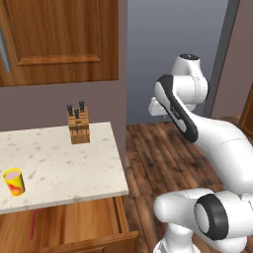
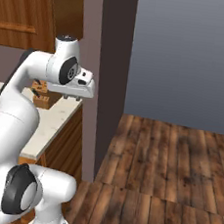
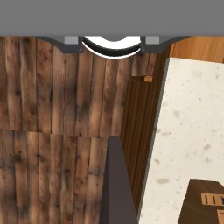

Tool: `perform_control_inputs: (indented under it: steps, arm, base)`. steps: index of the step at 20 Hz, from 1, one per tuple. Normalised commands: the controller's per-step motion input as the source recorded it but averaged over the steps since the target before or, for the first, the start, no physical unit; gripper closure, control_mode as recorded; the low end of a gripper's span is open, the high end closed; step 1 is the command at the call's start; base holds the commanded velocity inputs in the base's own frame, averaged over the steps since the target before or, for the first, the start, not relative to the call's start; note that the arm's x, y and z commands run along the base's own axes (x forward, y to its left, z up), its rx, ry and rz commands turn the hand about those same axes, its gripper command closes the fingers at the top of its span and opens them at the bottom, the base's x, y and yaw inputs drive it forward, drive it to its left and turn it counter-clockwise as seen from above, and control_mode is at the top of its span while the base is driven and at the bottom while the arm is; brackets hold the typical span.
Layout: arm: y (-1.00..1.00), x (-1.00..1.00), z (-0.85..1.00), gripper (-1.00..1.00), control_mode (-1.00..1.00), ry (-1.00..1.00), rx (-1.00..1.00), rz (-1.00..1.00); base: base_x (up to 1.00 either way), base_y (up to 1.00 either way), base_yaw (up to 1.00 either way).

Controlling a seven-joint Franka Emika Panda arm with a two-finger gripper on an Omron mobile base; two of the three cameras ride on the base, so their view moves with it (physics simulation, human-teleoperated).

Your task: Pick up the straw from the left drawer and put it inside the smoothie cup.

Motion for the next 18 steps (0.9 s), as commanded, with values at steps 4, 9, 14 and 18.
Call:
perform_control_inputs:
  steps: [4,9,14,18]
  arm:
    - [0.00,-0.14,0.00,-1.00,-1.00,0.00,0.00,0.00]
    - [-0.01,-0.49,-0.28,-1.00,-1.00,0.00,0.00,0.00]
    - [-0.02,-0.39,-0.42,-1.00,-1.00,0.00,0.00,0.00]
    - [0.00,-0.15,-0.43,-1.00,-1.00,0.00,0.00,0.00]
  base:
    - [0.00,0.00,0.00]
    - [0.00,0.00,0.00]
    - [0.00,0.00,0.00]
    - [0.00,0.00,0.00]
